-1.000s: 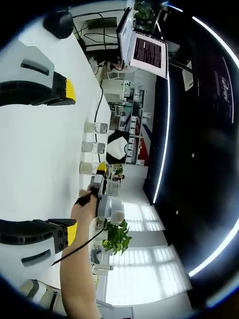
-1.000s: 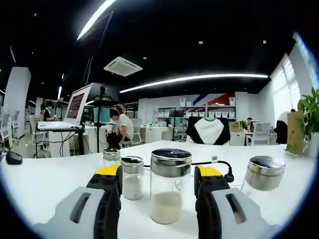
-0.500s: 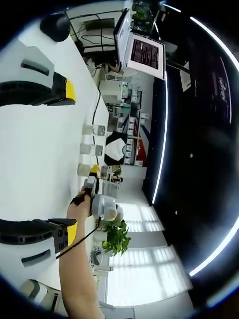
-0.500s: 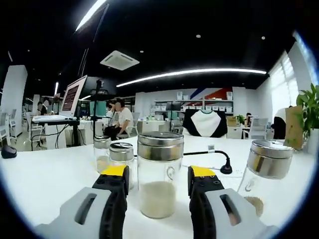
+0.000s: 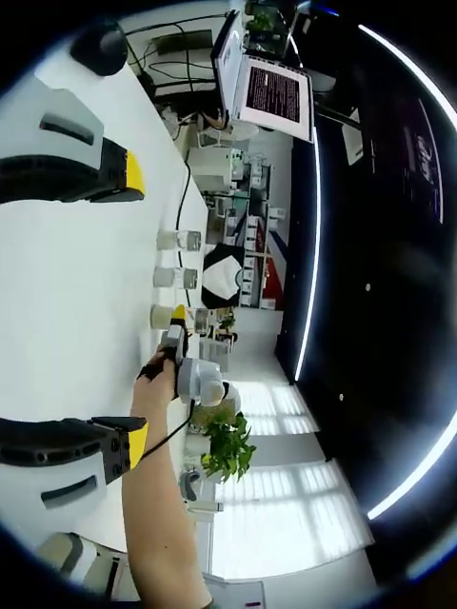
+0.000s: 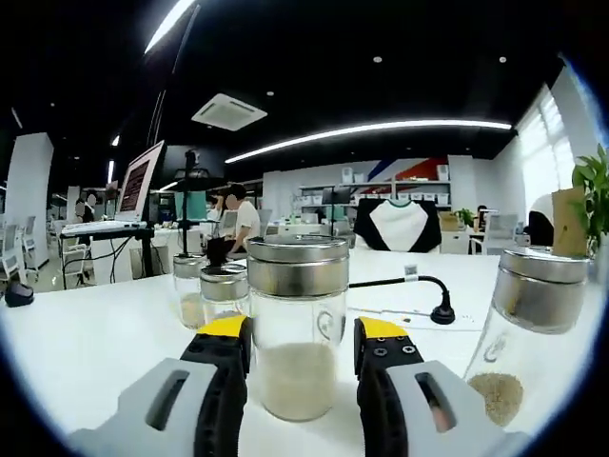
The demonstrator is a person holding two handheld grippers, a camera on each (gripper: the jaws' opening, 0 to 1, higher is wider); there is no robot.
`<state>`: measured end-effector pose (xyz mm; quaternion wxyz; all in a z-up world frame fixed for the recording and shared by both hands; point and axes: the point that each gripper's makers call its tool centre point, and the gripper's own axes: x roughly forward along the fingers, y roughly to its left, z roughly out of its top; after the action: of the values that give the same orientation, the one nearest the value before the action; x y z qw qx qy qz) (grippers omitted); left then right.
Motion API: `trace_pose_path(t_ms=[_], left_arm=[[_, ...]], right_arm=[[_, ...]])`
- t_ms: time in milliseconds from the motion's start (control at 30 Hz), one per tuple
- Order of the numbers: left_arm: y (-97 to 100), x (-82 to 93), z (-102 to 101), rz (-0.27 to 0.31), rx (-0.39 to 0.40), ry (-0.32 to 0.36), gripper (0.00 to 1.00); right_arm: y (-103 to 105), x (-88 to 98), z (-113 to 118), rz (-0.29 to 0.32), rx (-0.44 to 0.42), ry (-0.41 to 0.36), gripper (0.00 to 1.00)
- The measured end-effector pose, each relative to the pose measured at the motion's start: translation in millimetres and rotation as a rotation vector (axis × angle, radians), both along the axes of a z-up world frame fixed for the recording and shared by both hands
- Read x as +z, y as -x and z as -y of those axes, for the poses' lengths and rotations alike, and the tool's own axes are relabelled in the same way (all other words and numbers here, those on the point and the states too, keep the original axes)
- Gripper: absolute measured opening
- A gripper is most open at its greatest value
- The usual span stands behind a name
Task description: Rotate the seasoning bottle until the label or dispensing opening points toward the visible target arrow and the bottle remains upright within the marked orientation range
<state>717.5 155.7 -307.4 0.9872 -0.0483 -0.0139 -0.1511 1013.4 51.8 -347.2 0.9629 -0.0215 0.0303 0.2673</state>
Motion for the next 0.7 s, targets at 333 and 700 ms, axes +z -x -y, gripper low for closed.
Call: trace_pose_path(t_ms=[333,700], left_arm=[[-0.3,0.3,-0.4,0.000,0.002,-0.003,0.98],[-4.6,2.5,-8.0,0.011,0.019,0.003,0.97]], right_arm=[[6.1,-2.7,-6.6,-0.007,0.029,0.017,0.38],[8.1,-1.5,-8.1,-0.005,0.052,0.007,0.38]])
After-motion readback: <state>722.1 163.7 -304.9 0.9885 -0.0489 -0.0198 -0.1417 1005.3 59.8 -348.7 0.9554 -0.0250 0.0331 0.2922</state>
